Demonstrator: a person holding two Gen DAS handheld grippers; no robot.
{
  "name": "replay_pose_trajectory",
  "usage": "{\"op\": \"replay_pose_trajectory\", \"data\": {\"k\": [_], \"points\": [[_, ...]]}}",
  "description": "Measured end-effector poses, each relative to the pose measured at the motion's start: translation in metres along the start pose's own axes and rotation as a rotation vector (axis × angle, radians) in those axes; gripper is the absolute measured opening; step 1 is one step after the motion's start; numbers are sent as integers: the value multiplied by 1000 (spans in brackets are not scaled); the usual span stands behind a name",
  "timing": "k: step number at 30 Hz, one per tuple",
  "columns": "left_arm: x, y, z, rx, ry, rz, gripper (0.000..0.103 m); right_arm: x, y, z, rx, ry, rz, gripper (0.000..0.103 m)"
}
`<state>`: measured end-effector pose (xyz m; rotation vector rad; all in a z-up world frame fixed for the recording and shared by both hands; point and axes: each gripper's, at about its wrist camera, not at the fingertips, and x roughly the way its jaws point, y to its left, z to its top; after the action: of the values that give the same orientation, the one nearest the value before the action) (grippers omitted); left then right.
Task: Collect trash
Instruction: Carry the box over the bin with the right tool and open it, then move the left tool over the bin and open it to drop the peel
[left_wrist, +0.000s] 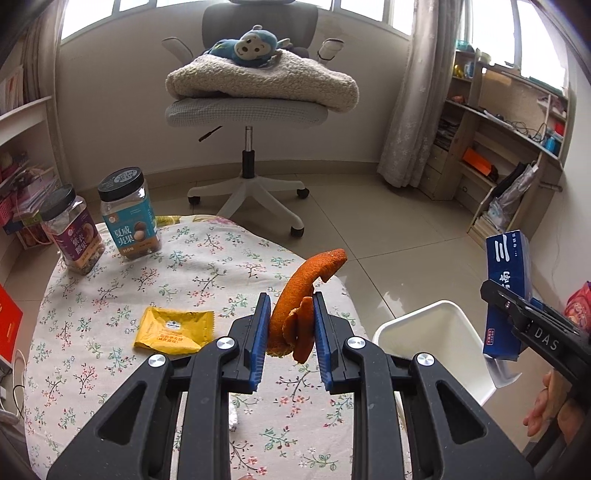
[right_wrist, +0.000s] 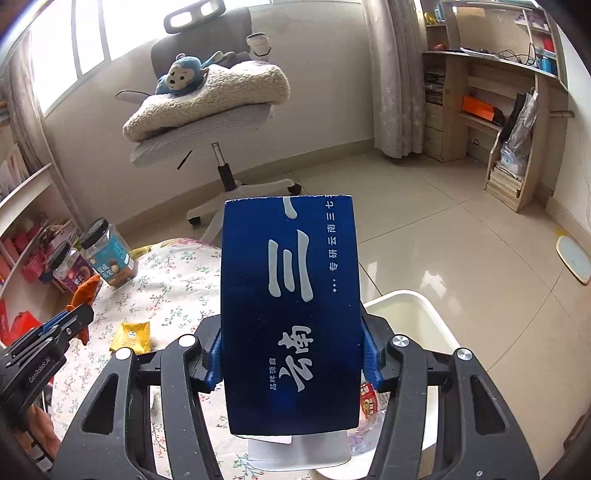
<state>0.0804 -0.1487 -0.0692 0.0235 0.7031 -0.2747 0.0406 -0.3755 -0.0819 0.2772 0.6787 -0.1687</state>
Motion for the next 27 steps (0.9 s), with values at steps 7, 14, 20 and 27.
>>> {"op": "replay_pose_trajectory", "data": {"k": [7,14,20,27], "points": [[1,-45,-6,65,11,-47,23,-8,-42,0,63,-2,-39,54],[7,-98,-16,122,45,-126,23,-25,-78,-1,137,-46,-79,80],[13,-141,-26,179,58,-183,23,-38,-115,-2,244,-70,-134,88],[27,-178,-32,202,122,-271,26,-51,-158,-6,405,-94,-176,91]]}}
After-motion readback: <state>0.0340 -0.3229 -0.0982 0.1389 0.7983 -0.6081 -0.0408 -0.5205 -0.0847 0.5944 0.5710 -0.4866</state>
